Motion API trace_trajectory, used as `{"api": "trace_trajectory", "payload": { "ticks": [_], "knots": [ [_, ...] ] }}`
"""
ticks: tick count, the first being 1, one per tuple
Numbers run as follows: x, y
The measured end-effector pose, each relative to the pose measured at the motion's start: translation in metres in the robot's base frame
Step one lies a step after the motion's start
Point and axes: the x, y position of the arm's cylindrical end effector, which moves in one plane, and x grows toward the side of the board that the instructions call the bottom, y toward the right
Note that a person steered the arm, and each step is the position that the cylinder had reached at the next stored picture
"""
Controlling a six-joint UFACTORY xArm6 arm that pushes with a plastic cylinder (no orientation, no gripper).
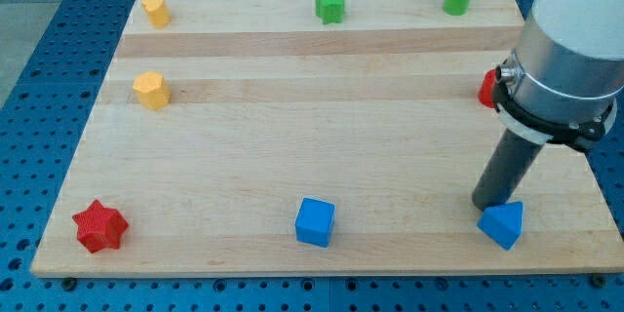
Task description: Move the blue cube into the triangle
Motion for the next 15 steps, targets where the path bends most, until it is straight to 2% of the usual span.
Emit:
{"api": "trace_trajectory", "payload": {
  "ticks": [1,2,3,4,6,8,9,11,14,15],
  "knots": [
    [-0.022,-0.011],
    [-0.045,-0.066],
    [-0.045,-0.151],
    [-0.045,-0.213],
    [-0.045,-0.214],
    [-0.052,-0.318],
    [-0.040,-0.344],
    [-0.023,-0.342],
    [0.026,-0.275],
    [0.039,-0.273]
  ]
}}
